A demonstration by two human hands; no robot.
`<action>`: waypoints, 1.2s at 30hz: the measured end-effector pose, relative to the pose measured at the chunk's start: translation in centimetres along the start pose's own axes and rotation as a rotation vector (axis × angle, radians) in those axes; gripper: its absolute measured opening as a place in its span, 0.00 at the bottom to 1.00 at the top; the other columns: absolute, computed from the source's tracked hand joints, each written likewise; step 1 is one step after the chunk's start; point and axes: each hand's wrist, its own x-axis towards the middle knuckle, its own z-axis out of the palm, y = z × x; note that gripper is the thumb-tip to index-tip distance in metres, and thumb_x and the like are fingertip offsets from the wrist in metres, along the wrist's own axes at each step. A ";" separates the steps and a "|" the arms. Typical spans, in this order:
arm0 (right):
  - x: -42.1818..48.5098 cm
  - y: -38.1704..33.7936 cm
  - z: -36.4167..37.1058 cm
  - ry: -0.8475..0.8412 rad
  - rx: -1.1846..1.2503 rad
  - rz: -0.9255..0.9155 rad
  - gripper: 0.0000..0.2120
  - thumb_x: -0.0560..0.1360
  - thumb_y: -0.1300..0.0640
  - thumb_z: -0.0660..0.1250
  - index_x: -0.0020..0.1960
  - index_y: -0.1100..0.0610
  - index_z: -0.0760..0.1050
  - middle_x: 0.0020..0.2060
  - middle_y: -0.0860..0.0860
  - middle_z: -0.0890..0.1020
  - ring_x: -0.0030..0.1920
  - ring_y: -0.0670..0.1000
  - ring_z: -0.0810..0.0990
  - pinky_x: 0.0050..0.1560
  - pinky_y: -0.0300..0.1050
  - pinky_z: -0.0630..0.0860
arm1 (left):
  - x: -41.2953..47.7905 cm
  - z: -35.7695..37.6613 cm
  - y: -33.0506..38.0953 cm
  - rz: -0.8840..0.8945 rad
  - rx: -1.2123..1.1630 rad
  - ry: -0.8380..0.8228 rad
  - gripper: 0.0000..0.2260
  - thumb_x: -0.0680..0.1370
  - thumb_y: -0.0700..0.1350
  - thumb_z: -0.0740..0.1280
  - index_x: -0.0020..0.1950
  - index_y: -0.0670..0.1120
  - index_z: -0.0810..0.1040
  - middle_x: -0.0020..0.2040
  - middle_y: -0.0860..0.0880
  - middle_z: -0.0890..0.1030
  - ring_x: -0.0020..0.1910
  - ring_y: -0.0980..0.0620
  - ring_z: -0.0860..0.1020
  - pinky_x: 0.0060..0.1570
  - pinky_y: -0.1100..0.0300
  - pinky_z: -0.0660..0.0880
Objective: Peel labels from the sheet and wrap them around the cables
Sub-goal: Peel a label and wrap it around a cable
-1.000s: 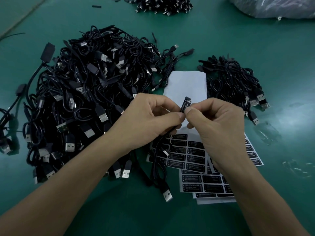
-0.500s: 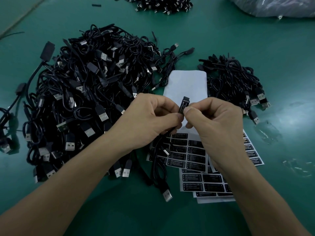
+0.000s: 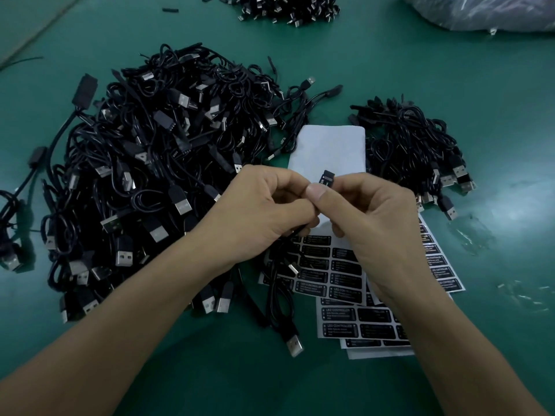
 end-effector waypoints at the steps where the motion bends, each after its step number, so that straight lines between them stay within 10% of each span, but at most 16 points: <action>1: 0.0 0.0 0.0 0.006 0.004 -0.010 0.07 0.72 0.54 0.77 0.40 0.55 0.82 0.28 0.46 0.80 0.29 0.43 0.73 0.32 0.37 0.72 | 0.0 0.0 0.0 0.001 0.009 -0.009 0.02 0.73 0.40 0.71 0.43 0.43 0.84 0.32 0.44 0.83 0.31 0.52 0.77 0.32 0.65 0.74; 18: -0.4 0.2 0.3 -0.031 -0.359 -0.183 0.18 0.83 0.46 0.60 0.41 0.52 0.80 0.32 0.42 0.80 0.34 0.43 0.77 0.34 0.37 0.72 | 0.0 0.2 -0.1 0.043 0.125 0.112 0.12 0.78 0.47 0.72 0.37 0.46 0.75 0.27 0.48 0.79 0.24 0.55 0.77 0.28 0.63 0.73; 25: -1.3 -0.5 0.3 -0.229 -0.709 -0.216 0.22 0.69 0.31 0.65 0.50 0.46 0.82 0.37 0.39 0.80 0.43 0.41 0.77 0.41 0.41 0.74 | -0.1 -0.4 1.0 0.078 -0.150 0.296 0.03 0.80 0.45 0.69 0.47 0.46 0.79 0.34 0.46 0.85 0.28 0.53 0.82 0.30 0.63 0.78; 30: -1.1 -0.9 -0.2 -0.275 -0.437 -0.027 0.09 0.74 0.50 0.75 0.53 0.47 0.81 0.30 0.41 0.81 0.29 0.42 0.76 0.32 0.32 0.70 | -0.1 -0.7 1.6 0.035 -0.338 0.392 0.10 0.83 0.47 0.65 0.43 0.46 0.73 0.35 0.44 0.86 0.30 0.50 0.84 0.28 0.63 0.77; 36: 0.0 -3.1 -2.7 -0.301 -0.349 0.021 0.10 0.71 0.48 0.75 0.49 0.41 0.77 0.34 0.46 0.85 0.31 0.44 0.82 0.32 0.36 0.75 | -0.1 -1.3 1.5 -0.006 -0.464 0.470 0.20 0.86 0.55 0.55 0.43 0.45 0.77 0.37 0.43 0.86 0.34 0.46 0.85 0.27 0.60 0.77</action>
